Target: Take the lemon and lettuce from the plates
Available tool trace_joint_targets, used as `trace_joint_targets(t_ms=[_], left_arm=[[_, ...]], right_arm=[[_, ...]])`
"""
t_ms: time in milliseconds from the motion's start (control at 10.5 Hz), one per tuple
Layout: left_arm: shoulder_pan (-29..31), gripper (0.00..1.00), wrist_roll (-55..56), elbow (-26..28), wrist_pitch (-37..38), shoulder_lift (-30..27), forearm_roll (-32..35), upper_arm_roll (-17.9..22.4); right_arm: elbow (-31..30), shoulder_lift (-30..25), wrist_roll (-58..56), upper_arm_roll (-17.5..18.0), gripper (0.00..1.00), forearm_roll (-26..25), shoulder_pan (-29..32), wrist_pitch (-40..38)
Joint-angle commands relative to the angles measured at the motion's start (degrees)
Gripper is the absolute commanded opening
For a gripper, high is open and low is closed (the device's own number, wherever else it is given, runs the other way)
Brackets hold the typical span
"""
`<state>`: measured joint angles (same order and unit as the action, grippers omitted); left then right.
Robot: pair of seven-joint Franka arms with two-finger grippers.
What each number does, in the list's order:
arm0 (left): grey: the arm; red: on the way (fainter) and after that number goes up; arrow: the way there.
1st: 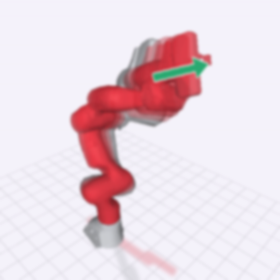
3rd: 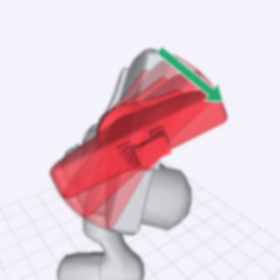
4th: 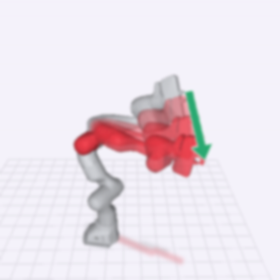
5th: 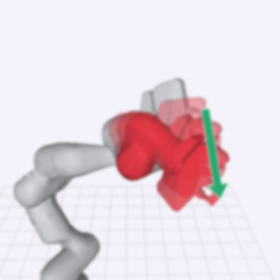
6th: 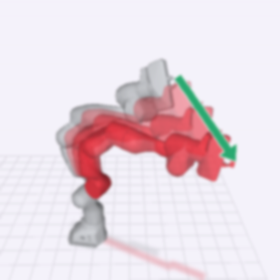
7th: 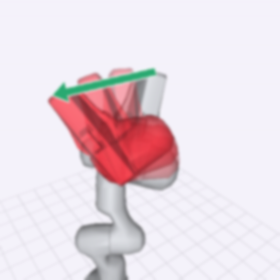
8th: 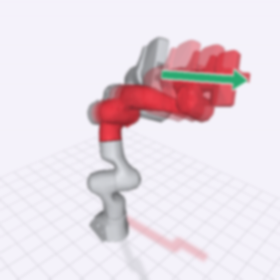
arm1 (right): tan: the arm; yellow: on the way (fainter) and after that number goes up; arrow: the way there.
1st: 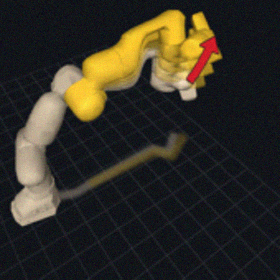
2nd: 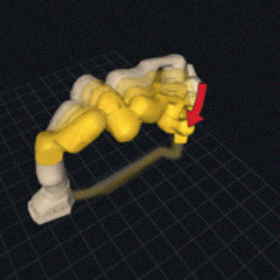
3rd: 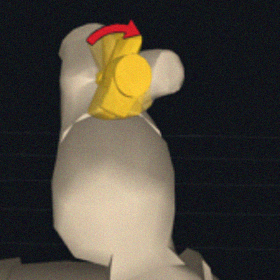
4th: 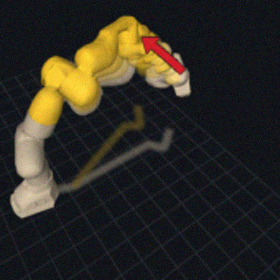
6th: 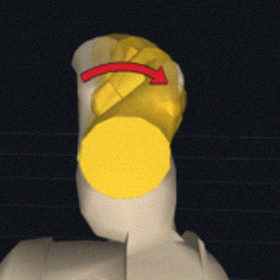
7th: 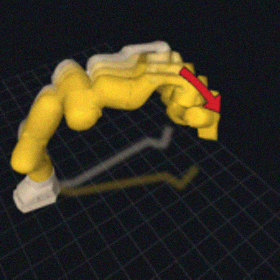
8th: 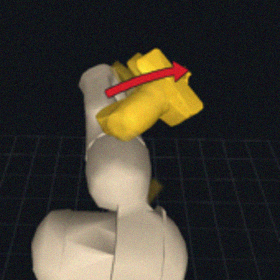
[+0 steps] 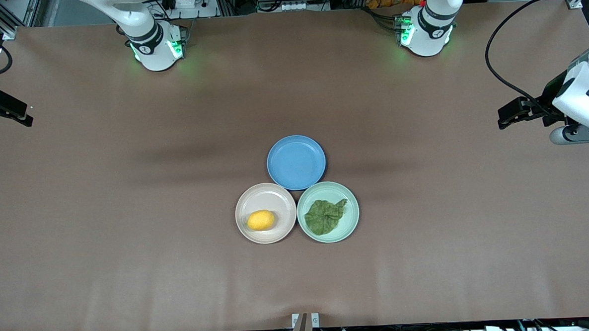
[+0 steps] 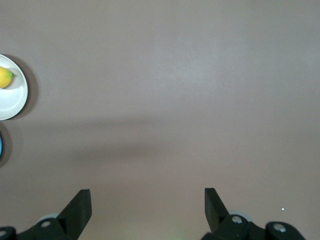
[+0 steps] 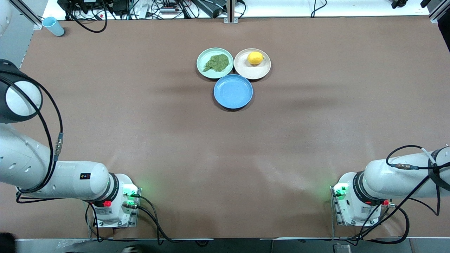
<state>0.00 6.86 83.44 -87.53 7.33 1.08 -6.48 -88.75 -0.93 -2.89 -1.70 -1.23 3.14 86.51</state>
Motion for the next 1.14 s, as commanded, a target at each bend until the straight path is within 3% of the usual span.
trace_joint_targets(t_ms=[0,859,1049], left_arm=[[0.0,1.0,-0.97,0.14,0.52,-0.39,-1.0,0.06],[-1.84,1.0,-1.06,0.23,0.43,1.45,-0.91,-0.03],[-3.42,1.0,-1.06,0.23,0.0,2.94,-0.91,-0.03]], right_arm=[[1.04,3.83,-0.36,0.2,1.0,-0.36,-0.32,-0.2],[0.69,8.14,-6.17,0.12,1.0,0.34,1.0,-5.2],[-1.32,8.23,-3.63,0.03,1.0,10.83,1.42,-4.78]])
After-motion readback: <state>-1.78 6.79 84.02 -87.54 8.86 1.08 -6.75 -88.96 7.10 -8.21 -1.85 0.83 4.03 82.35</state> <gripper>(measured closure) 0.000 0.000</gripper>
